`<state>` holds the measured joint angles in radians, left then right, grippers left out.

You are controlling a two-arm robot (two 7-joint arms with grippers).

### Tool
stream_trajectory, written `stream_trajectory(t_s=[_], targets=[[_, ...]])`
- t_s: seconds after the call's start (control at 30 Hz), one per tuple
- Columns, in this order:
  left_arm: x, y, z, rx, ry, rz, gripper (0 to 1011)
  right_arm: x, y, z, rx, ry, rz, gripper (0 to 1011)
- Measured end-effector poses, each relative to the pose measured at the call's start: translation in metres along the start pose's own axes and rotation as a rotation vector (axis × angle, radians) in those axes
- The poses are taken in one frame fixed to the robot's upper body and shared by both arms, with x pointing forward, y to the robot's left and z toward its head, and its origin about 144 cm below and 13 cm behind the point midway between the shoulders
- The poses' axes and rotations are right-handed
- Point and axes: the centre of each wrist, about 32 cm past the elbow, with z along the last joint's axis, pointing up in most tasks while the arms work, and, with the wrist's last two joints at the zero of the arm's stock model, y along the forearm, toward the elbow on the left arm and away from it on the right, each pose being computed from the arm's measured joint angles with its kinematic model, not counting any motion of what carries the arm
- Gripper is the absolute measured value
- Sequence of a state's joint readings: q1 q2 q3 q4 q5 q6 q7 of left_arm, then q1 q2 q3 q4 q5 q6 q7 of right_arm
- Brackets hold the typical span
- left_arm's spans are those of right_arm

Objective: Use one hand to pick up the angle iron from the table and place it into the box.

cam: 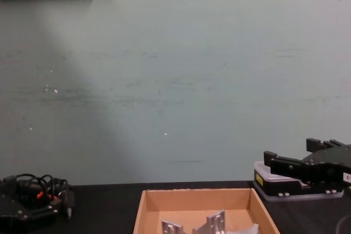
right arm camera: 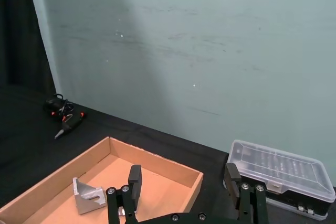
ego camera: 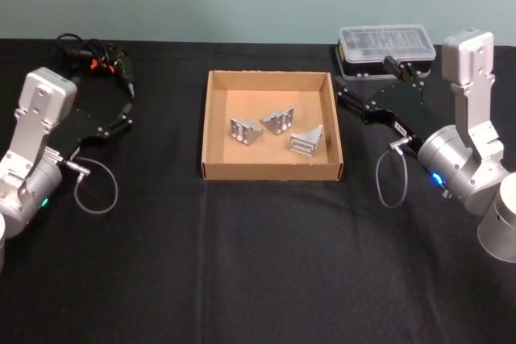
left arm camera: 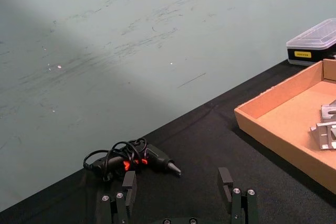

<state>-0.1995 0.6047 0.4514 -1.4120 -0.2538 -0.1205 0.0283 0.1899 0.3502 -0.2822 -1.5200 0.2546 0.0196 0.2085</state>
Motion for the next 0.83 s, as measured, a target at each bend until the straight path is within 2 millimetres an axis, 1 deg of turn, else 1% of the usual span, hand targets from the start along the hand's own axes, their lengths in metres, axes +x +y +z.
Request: stream_trajectory(t_s=[0.83], targets=[[0.0, 0.0, 0.0, 0.0, 0.0, 0.0, 1011, 0.0001, 0.0009, 0.0011, 0.0, -0.001, 0.011, 1000]])
